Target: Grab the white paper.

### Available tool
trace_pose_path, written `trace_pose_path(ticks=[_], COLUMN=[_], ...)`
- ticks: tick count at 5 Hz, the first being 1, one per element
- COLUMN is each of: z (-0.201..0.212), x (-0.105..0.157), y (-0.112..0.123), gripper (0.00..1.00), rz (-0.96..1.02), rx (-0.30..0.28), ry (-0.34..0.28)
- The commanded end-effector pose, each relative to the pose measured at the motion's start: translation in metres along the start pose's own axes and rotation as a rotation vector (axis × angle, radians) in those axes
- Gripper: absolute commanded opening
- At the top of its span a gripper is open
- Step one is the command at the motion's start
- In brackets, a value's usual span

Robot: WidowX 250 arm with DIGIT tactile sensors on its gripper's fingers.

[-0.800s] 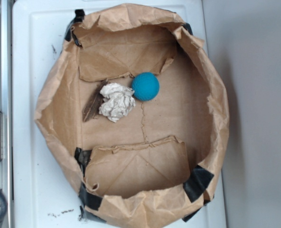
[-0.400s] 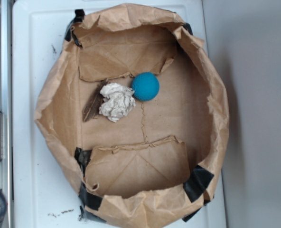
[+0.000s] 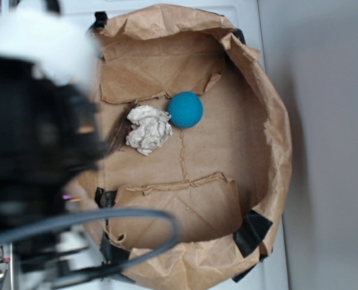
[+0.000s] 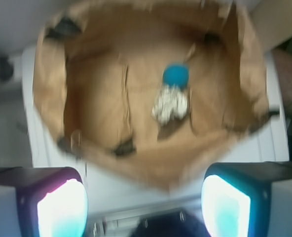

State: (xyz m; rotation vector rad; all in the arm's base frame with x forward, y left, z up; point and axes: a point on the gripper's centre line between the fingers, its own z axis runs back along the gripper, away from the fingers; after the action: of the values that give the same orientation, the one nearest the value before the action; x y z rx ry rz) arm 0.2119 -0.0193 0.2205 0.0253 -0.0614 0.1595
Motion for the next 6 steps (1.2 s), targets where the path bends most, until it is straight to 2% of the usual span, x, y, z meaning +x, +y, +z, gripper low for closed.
trace_pose_path(ticks=[1,4,5,6], z=[-0.039,-0.039,-0.090,-0.126], x=[0.057,0.057,0.071,0.068], y=[-0.011,-0.011,-0.001,0.011], gripper=[1.00,1.00,1.00,1.00], rz=[-0.025,-0.025,0.037,-0.066], rx=[0.052,0.052,0.085,0.077], ry=[-0.003,-0.003,0.043,-0.023])
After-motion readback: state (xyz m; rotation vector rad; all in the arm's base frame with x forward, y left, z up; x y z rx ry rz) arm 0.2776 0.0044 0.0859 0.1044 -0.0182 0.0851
